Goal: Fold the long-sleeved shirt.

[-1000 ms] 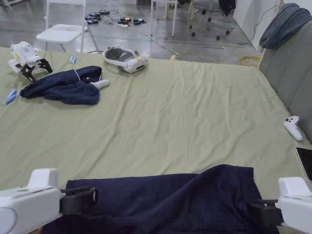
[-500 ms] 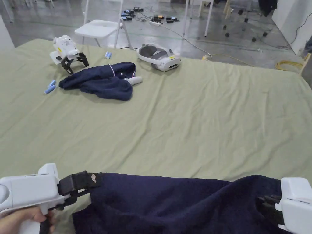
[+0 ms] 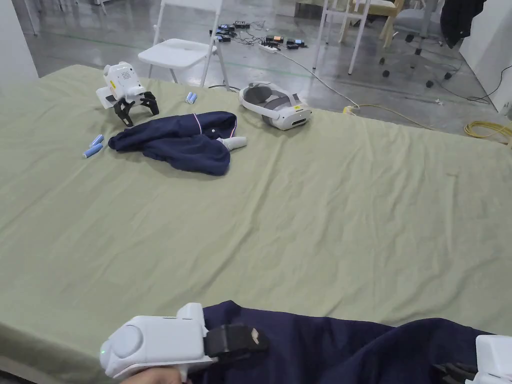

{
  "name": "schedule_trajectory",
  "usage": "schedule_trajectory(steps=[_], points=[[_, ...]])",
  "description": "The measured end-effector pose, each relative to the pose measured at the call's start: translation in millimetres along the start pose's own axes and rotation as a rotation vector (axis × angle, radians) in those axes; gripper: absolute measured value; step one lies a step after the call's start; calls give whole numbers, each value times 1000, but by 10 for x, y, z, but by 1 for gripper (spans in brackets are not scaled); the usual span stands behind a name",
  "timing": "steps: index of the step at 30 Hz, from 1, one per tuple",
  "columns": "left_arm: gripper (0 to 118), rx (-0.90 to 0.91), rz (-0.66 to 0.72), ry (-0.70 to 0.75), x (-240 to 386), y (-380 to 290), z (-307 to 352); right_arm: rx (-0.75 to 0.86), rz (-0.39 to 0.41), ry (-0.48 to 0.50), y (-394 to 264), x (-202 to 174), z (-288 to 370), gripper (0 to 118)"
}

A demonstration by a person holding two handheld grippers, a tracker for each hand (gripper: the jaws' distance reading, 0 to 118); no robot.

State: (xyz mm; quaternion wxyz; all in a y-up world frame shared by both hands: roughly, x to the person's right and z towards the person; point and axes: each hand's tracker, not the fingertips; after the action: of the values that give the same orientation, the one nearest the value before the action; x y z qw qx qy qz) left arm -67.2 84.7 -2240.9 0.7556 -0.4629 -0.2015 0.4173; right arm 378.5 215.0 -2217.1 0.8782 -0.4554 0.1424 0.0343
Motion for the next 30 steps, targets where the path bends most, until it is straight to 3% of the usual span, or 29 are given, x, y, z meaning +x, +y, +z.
schedule_trajectory(steps=[1, 2, 3, 4, 7, 12, 19, 25, 30], points=[[92, -19, -40, 37, 33, 25, -47, 0, -2, 1, 7, -13, -1, 2], [44, -34, -80, 136, 57, 59, -91, 1, 0, 1, 13, -29, 1, 2], [35, -67, -94, 152, 28, 88, -121, 2, -2, -2, 8, -7, -1, 2], [35, -61, -67, 125, 464, -114, -76, 5, 1, -2, 6, -4, 16, 2], [35, -54, -108, 111, 611, -177, 35, 23, -7, 11, 12, 11, 119, 2], [35, 14, -98, 121, 209, 454, 398, 35, -27, -10, 5, 113, 142, 2], [35, 128, -102, 274, -31, 813, 1074, 36, -41, -13, -7, 159, 126, 2], [35, 139, -134, 331, 337, 692, 1251, 29, -51, -6, -31, 179, 59, 2], [35, 97, -253, 315, 971, 503, 903, 40, -64, 0, -62, 219, 38, 2]])
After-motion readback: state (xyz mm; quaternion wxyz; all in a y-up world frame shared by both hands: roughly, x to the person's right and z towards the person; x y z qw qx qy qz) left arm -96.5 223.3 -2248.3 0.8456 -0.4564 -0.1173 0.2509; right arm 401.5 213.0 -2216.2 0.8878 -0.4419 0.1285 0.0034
